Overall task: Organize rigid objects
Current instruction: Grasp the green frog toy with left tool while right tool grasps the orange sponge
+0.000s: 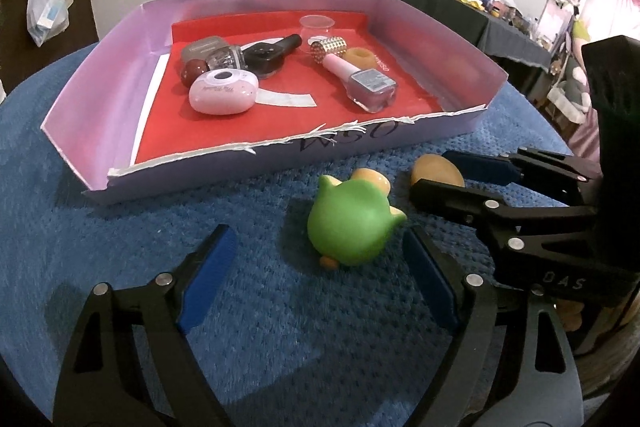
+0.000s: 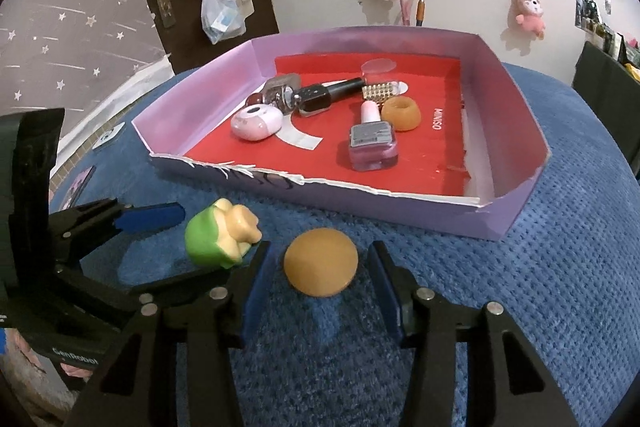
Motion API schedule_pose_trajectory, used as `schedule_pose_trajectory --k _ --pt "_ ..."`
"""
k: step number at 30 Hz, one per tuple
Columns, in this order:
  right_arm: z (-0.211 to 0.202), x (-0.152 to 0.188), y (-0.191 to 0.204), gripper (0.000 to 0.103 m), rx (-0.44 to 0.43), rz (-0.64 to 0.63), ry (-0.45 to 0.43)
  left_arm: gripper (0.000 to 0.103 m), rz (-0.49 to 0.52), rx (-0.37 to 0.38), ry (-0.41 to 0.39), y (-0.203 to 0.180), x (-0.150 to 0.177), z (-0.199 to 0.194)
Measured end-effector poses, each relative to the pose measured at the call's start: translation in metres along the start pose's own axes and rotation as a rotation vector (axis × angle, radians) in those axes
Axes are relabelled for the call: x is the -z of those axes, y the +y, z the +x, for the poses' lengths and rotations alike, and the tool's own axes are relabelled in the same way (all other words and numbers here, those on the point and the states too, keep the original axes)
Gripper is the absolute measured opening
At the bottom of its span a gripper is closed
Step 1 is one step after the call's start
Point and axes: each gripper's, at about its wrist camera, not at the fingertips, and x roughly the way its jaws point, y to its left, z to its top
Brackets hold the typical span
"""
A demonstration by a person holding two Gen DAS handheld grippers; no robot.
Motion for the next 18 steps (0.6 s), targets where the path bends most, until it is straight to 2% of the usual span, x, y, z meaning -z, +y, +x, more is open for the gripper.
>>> schedule_pose_trajectory --k 2,5,7,9,10,14,18 --pt "0.003 0.000 0.000 0.045 0.001 -0.005 0.011 0.085 0.004 -0.004 -0.002 0.000 -0.001 0.001" --pt "0.005 0.000 -0.001 0.042 -0.002 -0.003 0.018 0.085 0.012 -0.007 -0.007 -0.002 -0.002 0.002" --pt "0.005 0.000 -0.002 0.040 -0.003 -0.002 0.018 0.079 0.014 -0.002 -0.012 -0.002 -0.002 0.003" --pt "0.005 0.000 -0.002 0.040 -0.004 0.002 0.018 0.065 0.024 -0.008 -0.021 -0.003 -0.003 0.003" --pt "0.004 0.000 -0.003 0.040 -0.007 0.009 0.019 0.063 0.023 -0.001 -0.021 -0.004 -0.003 0.003" --pt "0.004 -0.001 -0.004 0.040 -0.009 0.017 0.020 0.044 0.025 0.031 -0.025 -0.006 -0.005 0.002" --pt "0.004 -0.001 -0.004 0.040 -0.010 0.017 0.020 0.041 0.046 0.024 -0.030 -0.012 -0.006 0.002"
